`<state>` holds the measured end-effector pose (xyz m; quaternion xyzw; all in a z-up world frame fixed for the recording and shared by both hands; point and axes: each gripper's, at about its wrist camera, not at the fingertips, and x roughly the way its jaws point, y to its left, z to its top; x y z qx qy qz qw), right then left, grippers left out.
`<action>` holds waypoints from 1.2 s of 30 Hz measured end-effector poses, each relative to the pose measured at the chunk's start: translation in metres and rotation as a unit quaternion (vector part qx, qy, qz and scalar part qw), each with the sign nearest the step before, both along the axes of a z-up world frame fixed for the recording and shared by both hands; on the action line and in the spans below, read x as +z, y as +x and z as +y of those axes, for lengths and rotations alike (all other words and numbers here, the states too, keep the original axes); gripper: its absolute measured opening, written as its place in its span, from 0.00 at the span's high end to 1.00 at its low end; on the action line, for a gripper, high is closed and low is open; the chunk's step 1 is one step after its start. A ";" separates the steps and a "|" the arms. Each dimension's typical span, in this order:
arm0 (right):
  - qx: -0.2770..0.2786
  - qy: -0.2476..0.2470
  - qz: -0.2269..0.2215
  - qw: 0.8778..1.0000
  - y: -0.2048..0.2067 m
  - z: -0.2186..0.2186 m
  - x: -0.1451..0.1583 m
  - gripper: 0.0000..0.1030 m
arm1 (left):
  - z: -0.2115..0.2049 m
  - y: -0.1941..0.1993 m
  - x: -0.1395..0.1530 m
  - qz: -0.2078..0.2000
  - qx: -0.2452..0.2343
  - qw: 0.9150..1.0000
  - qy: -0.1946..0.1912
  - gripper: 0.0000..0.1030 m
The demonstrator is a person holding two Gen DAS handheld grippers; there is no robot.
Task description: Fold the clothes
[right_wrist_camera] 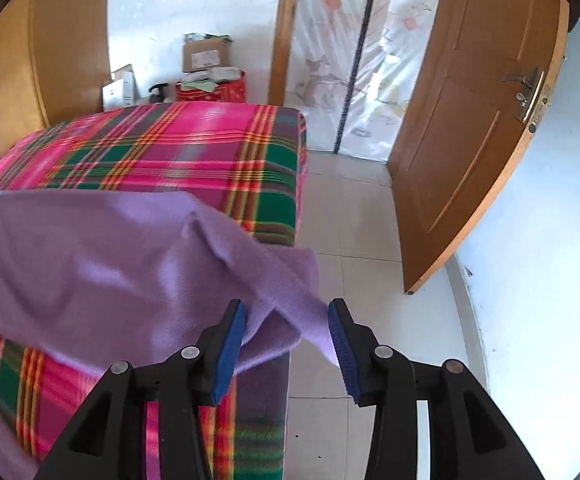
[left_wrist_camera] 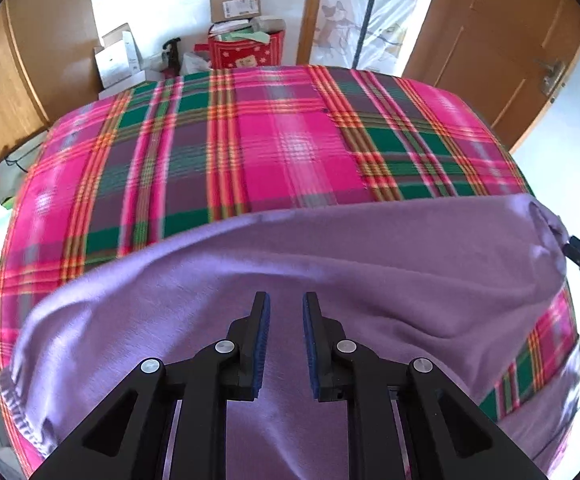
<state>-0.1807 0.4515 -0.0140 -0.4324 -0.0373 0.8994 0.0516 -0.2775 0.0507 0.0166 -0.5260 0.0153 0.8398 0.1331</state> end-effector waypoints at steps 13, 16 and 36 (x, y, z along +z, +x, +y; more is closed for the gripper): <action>-0.139 0.005 0.013 0.990 -0.046 0.051 -0.007 0.57 | 0.027 0.011 -0.004 -0.015 -0.029 0.999 -0.011 0.83; -0.148 -0.005 0.013 0.989 -0.041 0.061 -0.006 0.57 | 0.026 0.011 -0.005 -0.018 -0.027 0.999 -0.008 0.83; -0.094 -0.225 0.005 0.970 0.012 0.102 -0.044 0.56 | 0.036 0.030 0.003 -0.016 -0.041 0.999 0.012 0.83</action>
